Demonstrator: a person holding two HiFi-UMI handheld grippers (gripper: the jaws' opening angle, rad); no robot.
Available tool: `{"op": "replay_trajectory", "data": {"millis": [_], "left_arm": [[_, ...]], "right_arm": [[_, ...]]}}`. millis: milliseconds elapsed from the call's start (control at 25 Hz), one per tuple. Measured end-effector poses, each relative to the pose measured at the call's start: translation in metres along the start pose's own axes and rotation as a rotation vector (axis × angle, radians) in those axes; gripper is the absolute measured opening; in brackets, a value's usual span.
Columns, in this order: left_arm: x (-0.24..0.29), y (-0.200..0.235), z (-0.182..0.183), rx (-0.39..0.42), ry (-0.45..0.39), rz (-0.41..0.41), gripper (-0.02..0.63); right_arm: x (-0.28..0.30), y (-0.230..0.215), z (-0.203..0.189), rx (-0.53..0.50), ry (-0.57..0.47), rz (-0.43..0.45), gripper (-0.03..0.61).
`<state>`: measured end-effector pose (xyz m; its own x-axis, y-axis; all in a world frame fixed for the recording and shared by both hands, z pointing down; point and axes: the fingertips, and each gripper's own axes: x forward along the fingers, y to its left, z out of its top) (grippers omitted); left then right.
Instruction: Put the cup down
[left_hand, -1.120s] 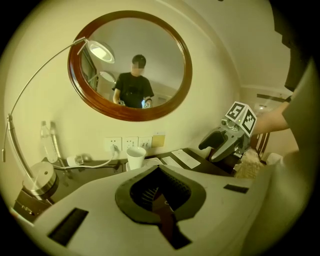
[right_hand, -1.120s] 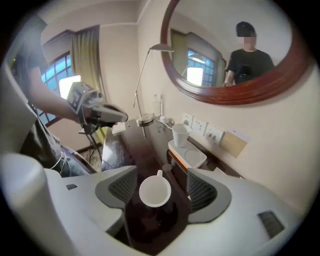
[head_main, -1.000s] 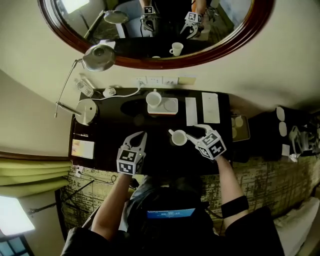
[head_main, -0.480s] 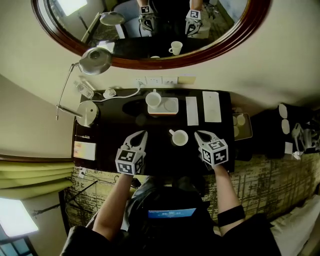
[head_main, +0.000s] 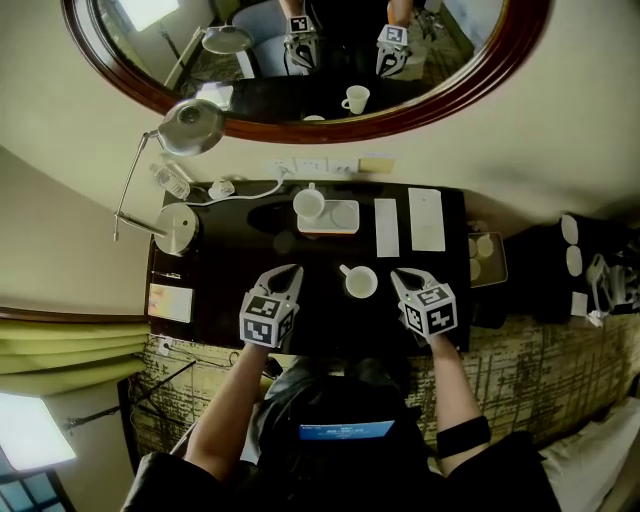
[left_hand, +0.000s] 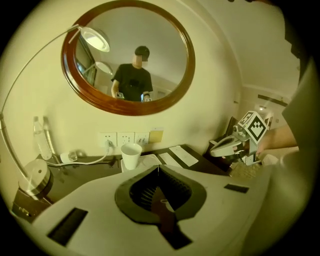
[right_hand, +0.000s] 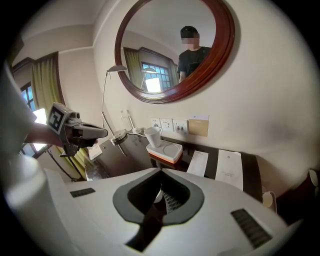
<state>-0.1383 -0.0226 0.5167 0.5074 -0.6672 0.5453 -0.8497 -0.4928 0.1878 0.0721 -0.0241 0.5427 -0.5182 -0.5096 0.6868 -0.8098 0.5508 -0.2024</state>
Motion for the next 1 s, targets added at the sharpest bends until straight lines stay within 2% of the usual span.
{"op": "replay_trajectory", "data": {"millis": [120,240,320,440,600,800,1000], "left_arm": [[0.022,0.005,0.007,0.037,0.077,-0.029,0.041],[0.050,0.013,0.021,0.058,0.157,-0.065,0.208],[0.069,0.019,0.036,0.090,0.212,-0.073,0.287],[0.106,0.032,0.049,0.131,0.285,-0.095,0.449],[0.148,0.049,0.049,0.158,0.412,-0.109,0.576],[0.180,0.065,0.031,0.178,0.569,-0.135,0.603],[0.205,0.078,0.026,0.226,0.629,-0.136,0.603]], "right_arm": [[0.006,-0.003,-0.005,-0.022,0.021,0.002,0.002],[0.008,0.003,-0.002,-0.026,0.032,0.021,0.002],[0.011,0.006,-0.002,-0.028,0.039,0.032,0.002],[0.014,0.004,-0.008,-0.031,0.045,0.036,0.002],[0.013,-0.003,-0.016,-0.022,0.059,0.025,0.002],[0.012,-0.015,-0.029,0.010,0.074,0.011,0.002],[0.014,-0.019,-0.037,0.032,0.088,0.008,0.002]]}}
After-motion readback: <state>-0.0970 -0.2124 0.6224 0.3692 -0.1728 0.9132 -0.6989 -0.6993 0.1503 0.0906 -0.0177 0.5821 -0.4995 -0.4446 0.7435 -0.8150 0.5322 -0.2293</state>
